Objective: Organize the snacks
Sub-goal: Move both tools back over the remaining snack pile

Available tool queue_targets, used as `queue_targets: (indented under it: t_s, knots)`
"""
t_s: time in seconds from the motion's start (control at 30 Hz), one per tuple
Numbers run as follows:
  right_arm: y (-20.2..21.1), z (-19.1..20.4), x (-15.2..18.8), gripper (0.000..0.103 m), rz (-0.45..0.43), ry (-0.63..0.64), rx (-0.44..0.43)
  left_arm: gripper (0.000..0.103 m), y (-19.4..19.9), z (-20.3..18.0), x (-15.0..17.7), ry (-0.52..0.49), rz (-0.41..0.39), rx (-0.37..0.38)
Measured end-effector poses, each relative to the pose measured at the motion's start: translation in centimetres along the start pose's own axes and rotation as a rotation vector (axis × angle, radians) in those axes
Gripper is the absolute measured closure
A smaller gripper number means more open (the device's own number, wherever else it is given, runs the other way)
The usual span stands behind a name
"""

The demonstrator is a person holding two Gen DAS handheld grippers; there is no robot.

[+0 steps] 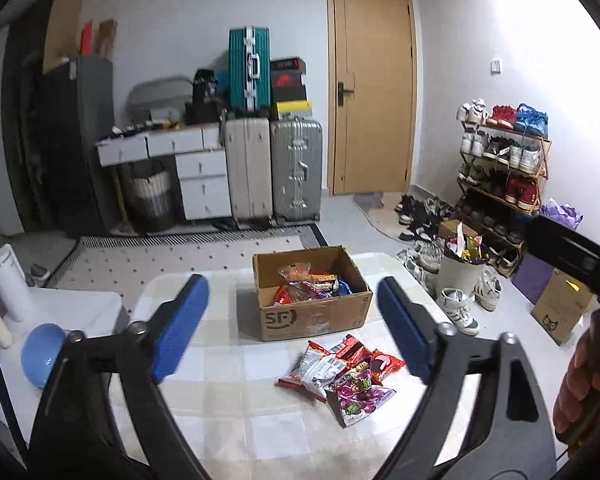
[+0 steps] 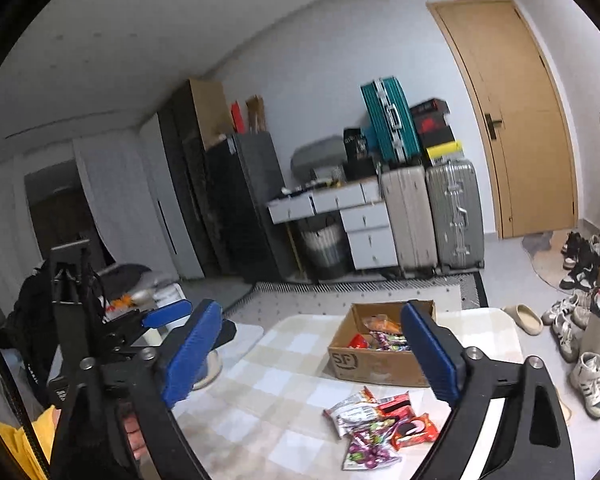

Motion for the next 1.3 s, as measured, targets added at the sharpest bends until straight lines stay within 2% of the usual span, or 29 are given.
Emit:
queue_targets:
  t_s: [0.03,0.23,0.37,0.47,0.63,0.8,1.13,1.3]
  knots:
    - [0.6,0.0,0.6,0.002,-0.010,0.002,0.011,0.002,0.9,-0.1,0.5,-0.002,-0.016,-0.002]
    - [3.4,0.5,4.4,0.001,-0.047,0.000,0.021,0.001,4.3,0.5,4.3,-0.036,-0.062,-0.057]
    - [3.8,-0.2,7.5,0.001,-0.067,0.055,0.108,0.001,5.4,1.8,8.1,0.033,-0.075,-0.028]
    - [3.2,-0.5,10.8,0.001,-0.043,0.092,0.139,0.001,3.7,2.8,10.2,0.055,-0.073,-0.036]
    - [0.8,-1.6,15.5,0.001,0.045,0.057,0.137,0.001,1.3,3.3,14.1,0.005,-0.073,-0.092]
    - [-1.4,-2.8,17.1,0.001,0.101,0.017,0.130,0.001,-1.8,3.0,17.5,0.016,0.016,-0.058]
    - [-5.3,-5.3,19.3,0.001,0.200,-0.045,0.157,0.001,-7.4,3.0,19.9,0.061,0.111,-0.021]
    - [-8.7,-7.2,21.1,0.001,0.288,-0.080,0.176,0.001,-10.0,2.7,21.3,0.045,0.144,-0.022]
Point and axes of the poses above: each gripper's, at about its wrist camera, not at the fingertips, and y roughly against the way its jaws point, z to its left, x to its underside, the point moved 10 cm from there along -y, roughly the way its jaws point, and after that the axes turned 6 degrees about z, right-handed, at the moved point
